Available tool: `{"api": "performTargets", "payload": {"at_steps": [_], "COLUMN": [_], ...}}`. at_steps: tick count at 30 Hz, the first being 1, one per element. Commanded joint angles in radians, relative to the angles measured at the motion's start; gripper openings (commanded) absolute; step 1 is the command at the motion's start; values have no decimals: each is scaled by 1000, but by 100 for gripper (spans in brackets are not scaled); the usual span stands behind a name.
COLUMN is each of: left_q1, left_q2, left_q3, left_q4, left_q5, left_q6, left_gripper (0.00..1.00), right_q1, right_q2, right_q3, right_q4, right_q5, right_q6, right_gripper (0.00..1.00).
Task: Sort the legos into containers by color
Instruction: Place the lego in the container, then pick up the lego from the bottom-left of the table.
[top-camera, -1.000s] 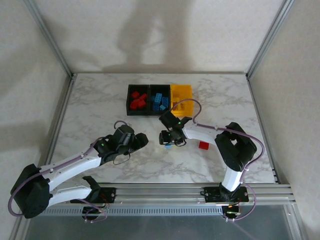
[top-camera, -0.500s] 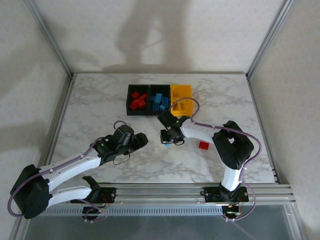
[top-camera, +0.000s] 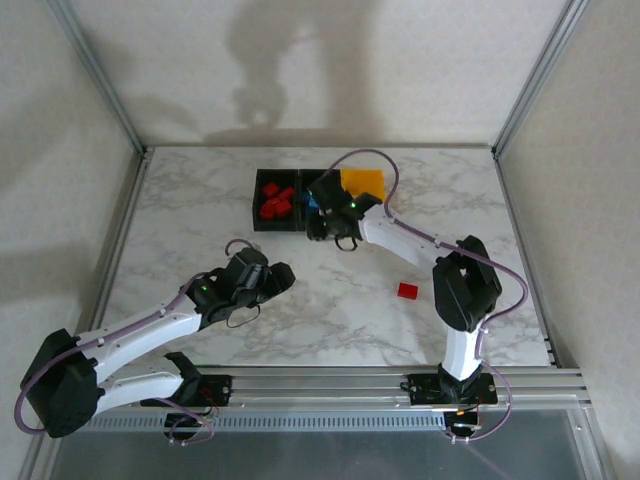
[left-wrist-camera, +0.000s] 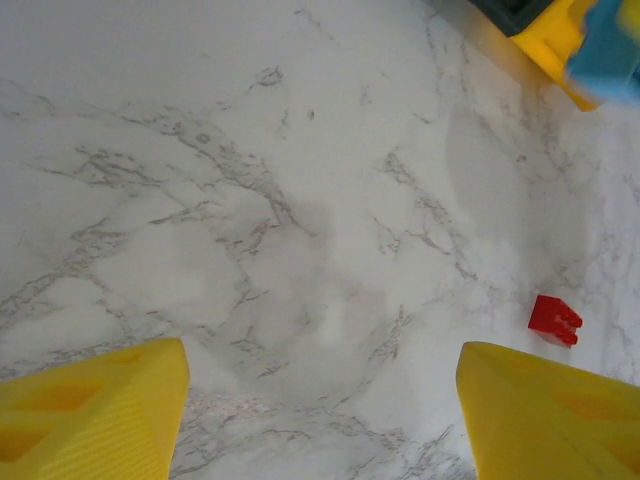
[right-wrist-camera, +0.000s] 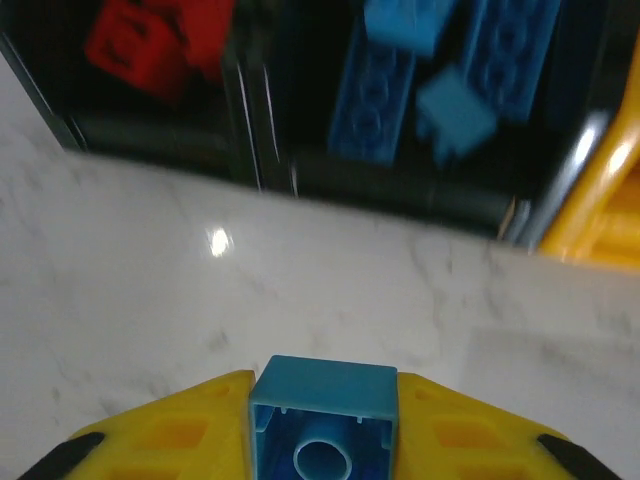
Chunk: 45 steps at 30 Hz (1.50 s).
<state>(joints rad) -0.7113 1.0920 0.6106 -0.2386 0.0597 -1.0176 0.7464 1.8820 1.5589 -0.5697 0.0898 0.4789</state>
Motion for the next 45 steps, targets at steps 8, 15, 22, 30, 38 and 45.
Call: {"api": "performTargets", "payload": {"at_steps": [8, 15, 22, 30, 38, 45], "left_q1": [9, 9, 9, 9, 28, 102], "left_q2": [-23, -27, -15, -19, -72, -109], "left_q3": [37, 38, 43, 54, 105, 136], "left_q4": [-42, -50, -48, -62, -210, -419], "left_q5": [-43, -47, -43, -53, -148, -255], "left_q6": [6, 2, 7, 4, 0, -6], "left_gripper": [70, 70, 70, 70, 71, 79], "right_q1": [-121, -166, -180, -180, -177, -168], "right_q2": [307, 442, 489, 464, 220, -107], "right_q3": [468, 632, 670, 701, 456, -9], "right_q4": [-133, -157, -153, -151, -42, 155], "right_q5": [63, 56, 73, 69, -11, -159], "right_q6": [-97, -97, -92, -94, -88, -84], "right_gripper": [34, 35, 46, 54, 53, 53]}}
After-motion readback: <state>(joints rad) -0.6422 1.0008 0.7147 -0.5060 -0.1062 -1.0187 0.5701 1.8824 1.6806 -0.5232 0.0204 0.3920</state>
